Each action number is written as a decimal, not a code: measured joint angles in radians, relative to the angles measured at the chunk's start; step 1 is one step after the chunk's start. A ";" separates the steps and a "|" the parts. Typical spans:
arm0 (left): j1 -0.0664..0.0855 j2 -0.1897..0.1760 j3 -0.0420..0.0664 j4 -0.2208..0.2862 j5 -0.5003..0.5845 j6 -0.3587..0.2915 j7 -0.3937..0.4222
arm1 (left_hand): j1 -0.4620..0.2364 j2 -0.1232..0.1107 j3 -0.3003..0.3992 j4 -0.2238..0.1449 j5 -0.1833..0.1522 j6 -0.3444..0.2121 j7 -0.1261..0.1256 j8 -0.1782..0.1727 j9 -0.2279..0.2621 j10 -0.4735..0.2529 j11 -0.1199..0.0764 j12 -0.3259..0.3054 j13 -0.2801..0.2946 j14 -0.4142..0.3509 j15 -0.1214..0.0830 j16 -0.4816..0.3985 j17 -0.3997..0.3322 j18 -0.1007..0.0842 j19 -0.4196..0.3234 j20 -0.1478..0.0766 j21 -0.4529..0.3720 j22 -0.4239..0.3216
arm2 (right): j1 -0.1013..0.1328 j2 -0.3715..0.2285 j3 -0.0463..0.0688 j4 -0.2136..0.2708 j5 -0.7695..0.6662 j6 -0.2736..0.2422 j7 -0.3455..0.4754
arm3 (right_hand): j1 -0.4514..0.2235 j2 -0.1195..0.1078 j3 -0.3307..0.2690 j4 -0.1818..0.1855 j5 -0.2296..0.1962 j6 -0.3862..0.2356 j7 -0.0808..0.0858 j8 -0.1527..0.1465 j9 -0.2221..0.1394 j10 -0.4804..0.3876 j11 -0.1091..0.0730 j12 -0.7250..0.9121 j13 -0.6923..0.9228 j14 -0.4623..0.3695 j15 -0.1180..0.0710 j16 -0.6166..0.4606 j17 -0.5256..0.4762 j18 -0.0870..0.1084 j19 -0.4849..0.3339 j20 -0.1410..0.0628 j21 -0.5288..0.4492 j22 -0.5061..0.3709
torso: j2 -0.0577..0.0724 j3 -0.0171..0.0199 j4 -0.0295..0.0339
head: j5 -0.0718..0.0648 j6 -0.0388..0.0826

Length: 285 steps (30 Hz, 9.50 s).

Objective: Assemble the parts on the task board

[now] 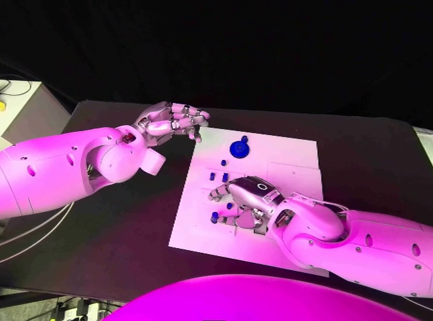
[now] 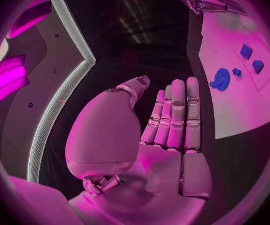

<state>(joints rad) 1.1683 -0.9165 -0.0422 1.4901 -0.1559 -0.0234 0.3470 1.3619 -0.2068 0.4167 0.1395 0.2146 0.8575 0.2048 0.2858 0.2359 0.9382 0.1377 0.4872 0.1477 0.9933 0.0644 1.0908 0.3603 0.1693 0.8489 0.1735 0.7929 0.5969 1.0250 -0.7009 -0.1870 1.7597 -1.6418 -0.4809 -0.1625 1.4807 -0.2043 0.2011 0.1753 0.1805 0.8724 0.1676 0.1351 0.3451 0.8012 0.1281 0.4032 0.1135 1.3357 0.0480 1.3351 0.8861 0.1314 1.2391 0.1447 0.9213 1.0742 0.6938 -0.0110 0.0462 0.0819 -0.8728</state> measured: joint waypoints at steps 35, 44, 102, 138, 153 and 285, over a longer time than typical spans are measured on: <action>-0.024 0.001 -0.002 0.017 -0.002 -0.001 -0.003 | -0.005 -0.005 -0.019 0.019 0.000 0.000 0.000 0.000 0.000 -0.007 0.000 0.008 0.003 0.000 0.000 0.000 0.000 0.000 0.007 0.000 -0.008 -0.006 | 0.105 -0.589 -0.009 0.187 0.587 0.058 0.032 | -0.101 0.019 -0.048 0.113 -0.074 0.123 -0.055 0.120 0.031 0.525 -0.098 0.869 0.933 0.127 -0.081 0.175 0.422 -0.063 0.222 -0.079 0.424 0.234 | -0.026 -0.0062 -0.0120 | -0.192 0.000; -0.028 0.003 -0.002 0.028 -0.011 -0.005 -0.008 | -0.005 -0.005 -0.019 0.019 0.000 0.000 0.000 0.000 0.000 -0.007 0.000 0.008 0.003 0.000 0.000 0.000 0.000 0.000 0.007 0.000 -0.008 -0.007 | 0.072 -0.597 -0.018 0.214 0.453 0.044 -0.053 | -0.136 0.019 -0.103 0.115 -0.066 0.132 -0.059 0.128 0.028 0.567 -0.098 0.944 1.081 0.127 -0.081 0.190 0.422 -0.078 0.222 -0.079 0.460 0.234 | -0.032 -0.0097 -0.0164 | -0.194 0.000; -0.034 0.000 -0.002 0.037 -0.017 -0.007 -0.034 | -0.008 -0.008 -0.033 0.033 0.000 -0.003 -0.003 0.000 0.000 -0.007 0.000 0.012 0.005 0.000 0.000 0.000 0.000 0.000 0.011 0.004 -0.012 -0.011 | -0.049 -0.417 -0.016 0.170 0.237 0.005 -0.278 | -0.138 0.081 -0.284 0.113 0.153 0.146 -0.068 0.181 0.034 0.601 -0.107 0.954 1.195 0.130 -0.090 0.199 0.421 -0.078 0.226 -0.082 0.493 0.234 | -0.035 -0.0115 -0.0216 | -0.181 0.000; -0.034 0.002 -0.002 0.032 -0.020 0.000 -0.054 | -0.008 -0.008 -0.036 0.036 0.000 -0.007 0.000 0.000 -0.001 -0.007 0.000 0.012 0.006 0.000 0.000 0.000 0.000 0.000 0.014 0.000 -0.016 -0.014 | 0.018 -0.409 -0.024 0.208 0.632 -0.067 -0.128 | -0.139 0.121 -0.224 0.114 0.167 0.174 -0.077 0.189 0.006 0.656 -0.131 0.998 1.194 0.131 -0.106 0.213 0.421 -0.089 0.225 -0.097 0.528 0.233 | -0.035 -0.0125 -0.0213 | -0.168 0.000; -0.034 0.002 -0.003 0.031 -0.021 0.004 -0.060 | -0.008 -0.008 -0.036 0.036 0.000 -0.007 0.000 0.000 0.000 -0.007 0.000 0.012 0.005 0.000 0.000 0.000 0.000 0.000 0.014 0.000 -0.016 -0.013 | 0.007 -0.328 -0.024 0.184 0.608 -0.004 -0.228 | -0.280 0.134 -0.227 0.117 0.139 0.191 -0.080 0.237 0.013 0.662 -0.135 1.009 1.194 0.131 -0.113 0.217 0.421 -0.089 0.229 -0.100 0.545 0.234 | -0.035 -0.0124 -0.0216 | -0.160 0.000; -0.039 0.003 -0.007 0.019 -0.026 0.015 -0.085 | -0.012 -0.004 -0.046 0.051 0.000 -0.007 0.000 0.004 0.000 -0.014 0.000 0.019 0.008 0.002 0.002 -0.004 0.000 0.000 0.018 0.003 -0.023 -0.019 | -0.005 -0.591 -0.023 0.204 0.365 0.027 -0.160 | -0.152 0.086 -0.286 0.110 0.042 0.131 -0.081 0.279 -0.015 0.663 -0.120 0.950 1.195 0.131 -0.105 0.224 0.422 -0.102 0.225 -0.096 0.539 0.234 | -0.035 -0.0099 -0.0253 | -0.187 0.000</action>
<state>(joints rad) 1.1297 -0.9134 -0.0488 1.5093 -0.1816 -0.0080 0.2625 1.3497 -0.2109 0.3712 0.1906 0.2146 0.8505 0.2051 0.2896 0.2355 0.9240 0.1377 0.5064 0.1555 0.9954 0.0665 1.0868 0.3603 0.1691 0.8667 0.1770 0.7695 0.5777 1.0204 -1.2916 -0.2097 1.9637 -1.2771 -0.4539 -0.3224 1.3291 -0.1187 -0.0853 0.2855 0.2228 1.0038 0.0866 0.4140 0.3299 1.4640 0.0083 1.3537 1.3085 1.4666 -0.0570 1.5596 1.3079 0.0298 1.4645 0.0484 1.4602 1.3079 0.6589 -0.0209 0.0209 -0.1051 -0.8727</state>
